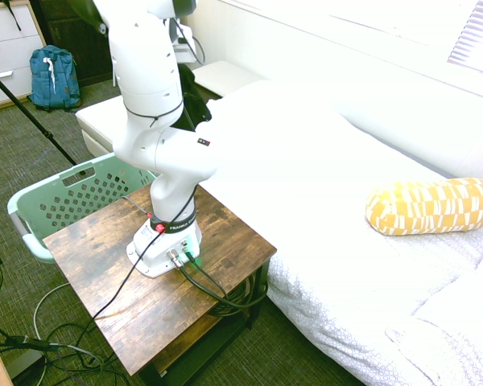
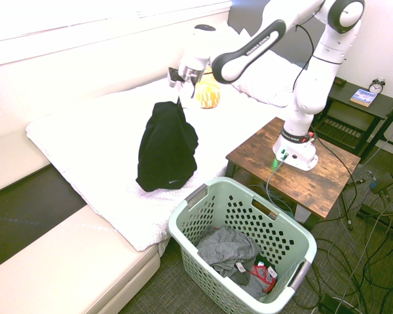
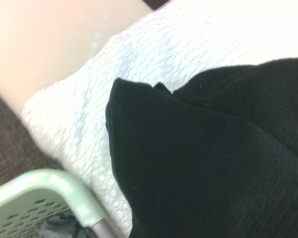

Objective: Put my clothes in the laundry bag

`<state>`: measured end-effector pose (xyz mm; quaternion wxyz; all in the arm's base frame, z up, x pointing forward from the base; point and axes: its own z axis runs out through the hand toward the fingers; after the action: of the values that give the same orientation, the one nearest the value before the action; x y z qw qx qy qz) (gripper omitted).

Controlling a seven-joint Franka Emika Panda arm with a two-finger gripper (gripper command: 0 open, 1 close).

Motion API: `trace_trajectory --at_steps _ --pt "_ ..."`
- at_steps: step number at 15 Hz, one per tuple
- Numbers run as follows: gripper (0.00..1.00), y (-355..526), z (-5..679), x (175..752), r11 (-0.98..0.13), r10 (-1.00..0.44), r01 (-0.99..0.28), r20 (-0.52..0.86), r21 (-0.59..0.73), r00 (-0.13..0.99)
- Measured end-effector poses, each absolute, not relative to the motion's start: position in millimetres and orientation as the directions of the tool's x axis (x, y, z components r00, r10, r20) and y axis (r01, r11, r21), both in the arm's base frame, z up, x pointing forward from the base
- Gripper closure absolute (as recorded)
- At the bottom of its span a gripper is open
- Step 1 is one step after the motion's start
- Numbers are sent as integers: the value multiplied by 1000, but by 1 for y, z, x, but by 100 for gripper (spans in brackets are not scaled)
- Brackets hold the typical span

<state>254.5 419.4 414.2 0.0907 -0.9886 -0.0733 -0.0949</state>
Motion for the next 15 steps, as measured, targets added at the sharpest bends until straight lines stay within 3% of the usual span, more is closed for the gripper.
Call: trace_trajectory --at_steps 6,10,11,15 --pt "100 386 407 13 -971 229 238 170 -30 958" --pt "100 358 351 -17 -974 225 219 147 51 963" --pt "0 359 337 -11 -976 215 207 128 69 968" --pt "0 366 302 -2 -969 215 204 70 136 974"
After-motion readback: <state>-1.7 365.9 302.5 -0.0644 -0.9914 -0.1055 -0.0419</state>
